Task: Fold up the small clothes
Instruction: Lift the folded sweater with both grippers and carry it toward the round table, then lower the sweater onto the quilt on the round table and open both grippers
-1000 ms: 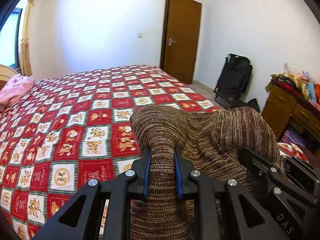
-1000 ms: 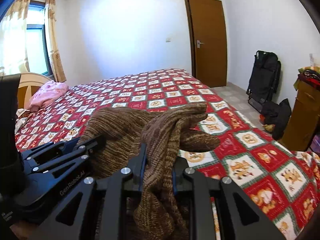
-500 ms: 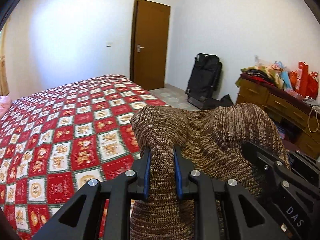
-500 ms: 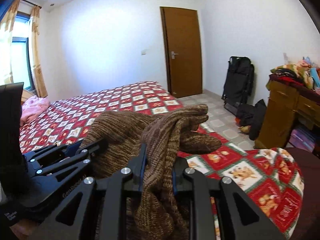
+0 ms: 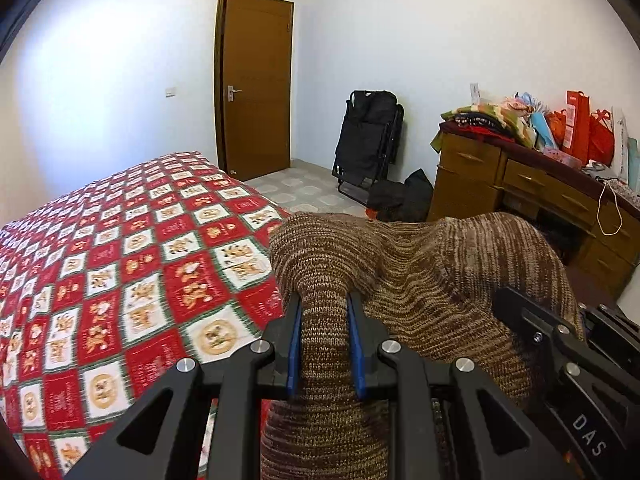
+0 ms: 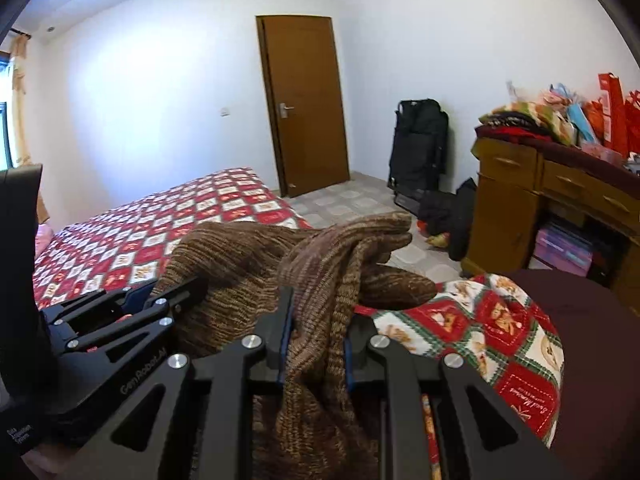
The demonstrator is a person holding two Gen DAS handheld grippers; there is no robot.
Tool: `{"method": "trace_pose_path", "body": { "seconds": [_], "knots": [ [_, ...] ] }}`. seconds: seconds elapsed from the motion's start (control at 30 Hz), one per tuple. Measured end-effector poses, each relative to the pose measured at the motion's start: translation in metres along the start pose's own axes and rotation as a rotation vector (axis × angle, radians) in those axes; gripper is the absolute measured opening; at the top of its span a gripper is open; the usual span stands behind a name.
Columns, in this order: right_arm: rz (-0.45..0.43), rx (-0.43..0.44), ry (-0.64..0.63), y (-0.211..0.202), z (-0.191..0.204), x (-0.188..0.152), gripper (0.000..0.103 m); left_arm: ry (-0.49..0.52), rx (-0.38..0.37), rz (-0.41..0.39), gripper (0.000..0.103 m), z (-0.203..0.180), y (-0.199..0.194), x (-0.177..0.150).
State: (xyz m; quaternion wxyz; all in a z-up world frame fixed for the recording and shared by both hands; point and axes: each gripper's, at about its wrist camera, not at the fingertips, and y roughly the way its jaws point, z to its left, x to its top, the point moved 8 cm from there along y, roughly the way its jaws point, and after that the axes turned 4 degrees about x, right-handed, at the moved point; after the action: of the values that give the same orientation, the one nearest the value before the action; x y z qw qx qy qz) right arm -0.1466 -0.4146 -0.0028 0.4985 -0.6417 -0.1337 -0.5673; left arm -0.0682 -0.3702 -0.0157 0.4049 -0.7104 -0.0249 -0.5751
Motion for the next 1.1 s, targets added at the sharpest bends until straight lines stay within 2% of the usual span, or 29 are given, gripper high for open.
{"method": "trace_pose_path", "body": {
  "seconds": [0.13,0.33,0.4,0.5,0.67,0.7,0.77,0.87,0.93,0.97,1.1],
  "knots": [
    [0.015,-0.041,-0.021,0.017,-0.017,-0.004,0.022,-0.015,-0.009,0.026,0.021,-0.011,0.029,-0.007],
    [0.156,-0.069,0.095,0.057,-0.059,-0.036,0.022,-0.010,0.000,0.185,0.022,-0.016,0.081,-0.037],
    [0.186,-0.054,0.142,0.063,-0.069,-0.047,0.023,0.007,0.003,0.210,0.026,-0.017,0.087,-0.042],
    [0.184,-0.038,0.157,0.061,-0.073,-0.046,0.023,0.067,0.029,0.225,0.032,-0.019,0.091,-0.047],
    [0.194,-0.057,0.150,0.056,-0.074,-0.045,0.030,0.048,0.041,0.233,0.051,-0.001,0.081,-0.048],
    [0.196,-0.060,0.156,0.057,-0.077,-0.046,0.037,0.036,0.042,0.230,0.051,0.006,0.075,-0.047],
    [0.180,-0.073,0.173,0.046,-0.081,-0.046,0.044,0.014,0.035,0.228,0.051,0.018,0.065,-0.048],
    [0.097,-0.153,0.107,0.015,-0.079,-0.040,0.044,-0.031,0.058,0.205,0.051,0.039,0.043,-0.055],
    [0.059,-0.180,0.037,-0.007,-0.065,-0.040,0.038,-0.070,0.065,0.200,0.051,0.048,0.031,-0.064],
    [0.057,-0.180,0.010,-0.012,-0.059,-0.041,0.026,-0.085,0.065,0.201,0.051,0.050,0.027,-0.069],
    [0.067,-0.132,-0.071,-0.021,-0.030,-0.051,0.024,-0.078,0.079,0.208,0.051,0.045,0.018,-0.089]
  ]
}}
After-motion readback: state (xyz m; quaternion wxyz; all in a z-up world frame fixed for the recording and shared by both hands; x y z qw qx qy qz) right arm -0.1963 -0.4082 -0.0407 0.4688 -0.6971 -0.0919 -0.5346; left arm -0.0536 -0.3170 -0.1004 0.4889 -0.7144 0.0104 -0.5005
